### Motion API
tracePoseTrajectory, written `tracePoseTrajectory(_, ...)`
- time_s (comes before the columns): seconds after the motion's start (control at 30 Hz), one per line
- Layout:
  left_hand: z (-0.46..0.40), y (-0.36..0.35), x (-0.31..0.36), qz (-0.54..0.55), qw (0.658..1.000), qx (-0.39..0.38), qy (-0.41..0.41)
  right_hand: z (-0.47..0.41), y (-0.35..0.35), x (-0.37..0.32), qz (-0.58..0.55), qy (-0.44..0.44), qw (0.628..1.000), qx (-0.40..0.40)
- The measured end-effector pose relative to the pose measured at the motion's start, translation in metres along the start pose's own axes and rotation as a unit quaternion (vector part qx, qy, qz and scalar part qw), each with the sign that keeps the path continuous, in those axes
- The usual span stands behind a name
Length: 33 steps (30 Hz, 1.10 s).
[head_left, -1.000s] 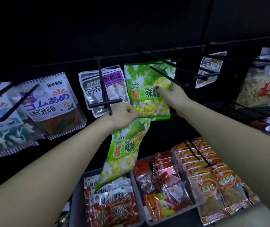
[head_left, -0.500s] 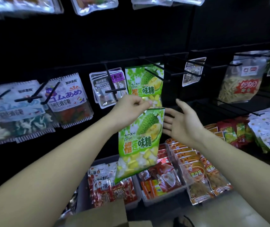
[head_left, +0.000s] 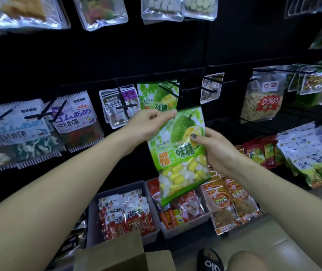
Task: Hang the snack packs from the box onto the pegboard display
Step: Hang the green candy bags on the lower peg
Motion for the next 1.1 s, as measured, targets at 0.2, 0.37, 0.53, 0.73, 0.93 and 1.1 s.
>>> tracePoseTrajectory(0.2,0.004,-0.015,-0.027,0.218,0.975,-0.037,0.022,-0.006,0.023,-0.033,0.018,0.032,0.997,0.064)
tracePoseTrajectory(0.37,0.003,-0.026,-0.024,0.173,0.985,-0.005,0.006,-0.015,0.024,-0.036,0.019,0.026,0.996,0.084)
tracePoseTrajectory(0.53,-0.010,-0.018,-0.025,0.143,0.989,0.038,0.017,-0.026,0.027,-0.036,0.017,0.019,0.995,0.100)
tracePoseTrajectory(0.73,-0.023,-0.015,-0.037,0.137,0.988,0.052,0.040,-0.039,0.030,-0.032,0.014,0.004,0.994,0.104)
tracePoseTrajectory(0.93,-0.027,-0.012,-0.049,0.134,0.989,0.056,0.025,-0.045,0.028,-0.026,0.000,-0.003,0.995,0.096)
tracePoseTrajectory(1.1,-0.029,-0.012,-0.048,0.153,0.987,0.054,0.018,-0.050,0.026,-0.026,0.009,-0.018,0.993,0.118)
Point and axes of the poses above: each hand's wrist, its own z-axis away from the middle knuckle, its own y-axis out of the back of the hand, x = y × z, the point moved 6 cm from there along -z, towards the middle knuckle, and after that the axes turned 11 degrees about -x, right-handed, at the moved point
